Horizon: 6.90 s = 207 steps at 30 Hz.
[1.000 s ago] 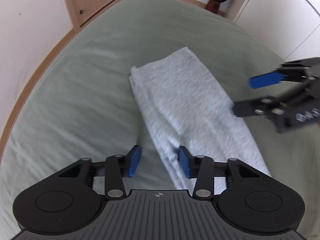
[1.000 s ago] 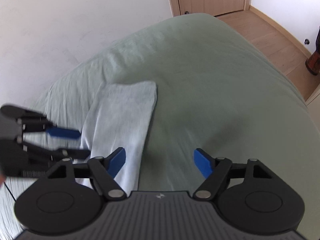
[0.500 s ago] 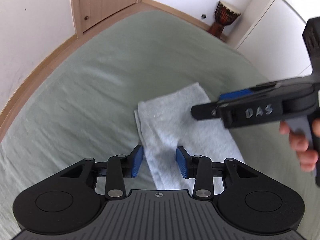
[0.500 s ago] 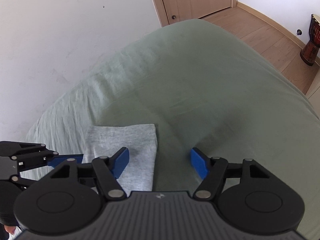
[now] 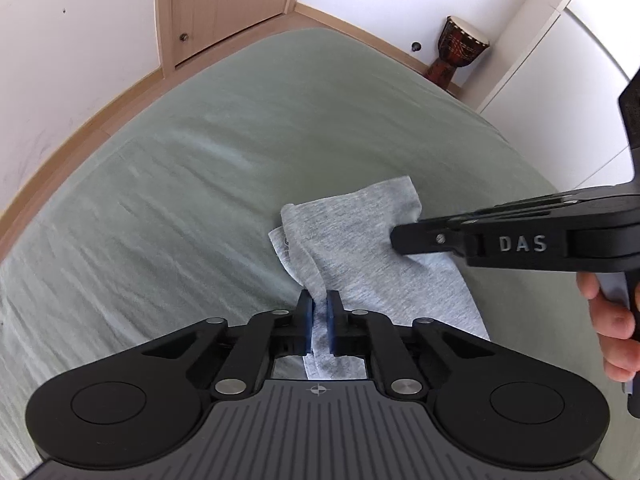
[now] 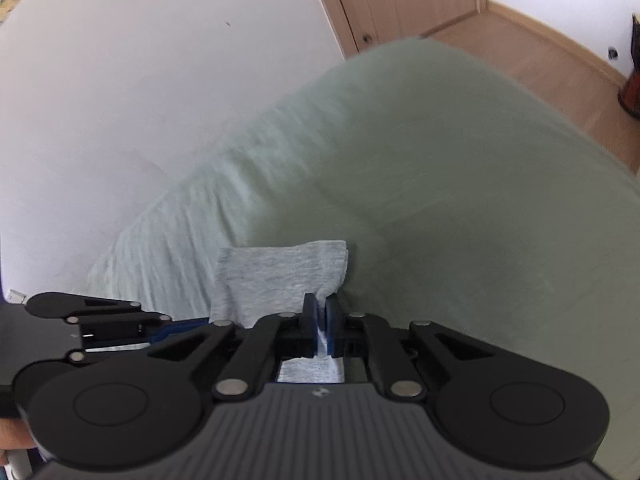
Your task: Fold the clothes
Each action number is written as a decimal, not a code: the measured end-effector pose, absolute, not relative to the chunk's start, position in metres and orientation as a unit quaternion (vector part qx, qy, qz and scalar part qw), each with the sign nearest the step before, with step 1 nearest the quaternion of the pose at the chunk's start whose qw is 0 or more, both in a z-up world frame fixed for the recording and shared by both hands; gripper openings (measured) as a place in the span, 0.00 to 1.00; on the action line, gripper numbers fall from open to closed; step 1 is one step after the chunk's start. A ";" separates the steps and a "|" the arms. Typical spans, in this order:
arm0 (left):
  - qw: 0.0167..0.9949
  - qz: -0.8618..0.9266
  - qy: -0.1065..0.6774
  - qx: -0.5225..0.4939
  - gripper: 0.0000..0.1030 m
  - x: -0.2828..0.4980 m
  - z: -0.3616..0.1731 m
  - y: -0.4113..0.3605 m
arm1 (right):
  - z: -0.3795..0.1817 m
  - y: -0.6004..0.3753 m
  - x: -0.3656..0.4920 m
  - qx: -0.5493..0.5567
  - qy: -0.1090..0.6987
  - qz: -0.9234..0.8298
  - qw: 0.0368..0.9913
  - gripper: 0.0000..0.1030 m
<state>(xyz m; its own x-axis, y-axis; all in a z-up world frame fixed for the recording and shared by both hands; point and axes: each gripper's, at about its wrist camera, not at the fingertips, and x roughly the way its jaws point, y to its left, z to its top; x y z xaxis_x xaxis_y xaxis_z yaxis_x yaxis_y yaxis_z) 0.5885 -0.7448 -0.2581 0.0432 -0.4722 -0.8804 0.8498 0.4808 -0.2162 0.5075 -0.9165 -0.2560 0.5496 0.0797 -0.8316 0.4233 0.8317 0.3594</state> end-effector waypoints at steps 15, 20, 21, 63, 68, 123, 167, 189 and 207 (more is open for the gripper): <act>0.712 -0.532 0.397 0.231 0.05 0.513 -0.190 -0.666 | -0.174 -0.862 0.407 0.235 0.387 0.032 0.891 0.03; 0.704 -0.553 0.374 0.244 0.05 0.451 -0.176 -0.628 | -0.170 -0.830 0.348 0.228 0.381 0.061 0.894 0.03; 0.701 -0.556 0.370 0.251 0.05 0.436 -0.174 -0.620 | -0.171 -0.824 0.339 0.227 0.382 0.064 0.894 0.03; 0.579 -0.574 0.428 0.389 0.33 0.214 -0.196 -0.506 | -0.184 -0.665 0.068 0.119 0.475 0.054 0.870 0.38; 0.567 -0.582 0.428 0.395 0.35 0.203 -0.197 -0.504 | -0.177 -0.655 0.073 0.103 0.461 0.076 0.878 0.41; 0.687 -0.464 0.483 0.283 0.35 0.317 -0.205 -0.534 | -0.205 -0.737 0.127 0.248 0.420 -0.038 0.872 0.51; 0.687 -0.441 0.564 0.126 0.28 0.413 -0.236 -0.606 | -0.260 -0.797 0.211 0.313 0.432 -0.038 0.845 0.30; 0.736 -0.441 0.501 0.113 0.13 0.432 -0.238 -0.622 | -0.267 -0.807 0.245 0.277 0.420 -0.086 0.860 0.20; 0.659 -0.510 0.542 0.111 0.36 0.337 -0.206 -0.498 | -0.259 -0.739 0.082 0.389 0.423 0.001 0.818 0.27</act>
<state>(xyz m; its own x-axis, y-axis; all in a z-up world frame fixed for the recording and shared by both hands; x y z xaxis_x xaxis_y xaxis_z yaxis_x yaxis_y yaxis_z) 0.3366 -0.4984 -0.2065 -0.1069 -0.5520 -0.8270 0.7919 0.4557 -0.4065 0.0819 -0.7389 -0.2590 0.6418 0.3300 -0.6923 0.3278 0.6980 0.6366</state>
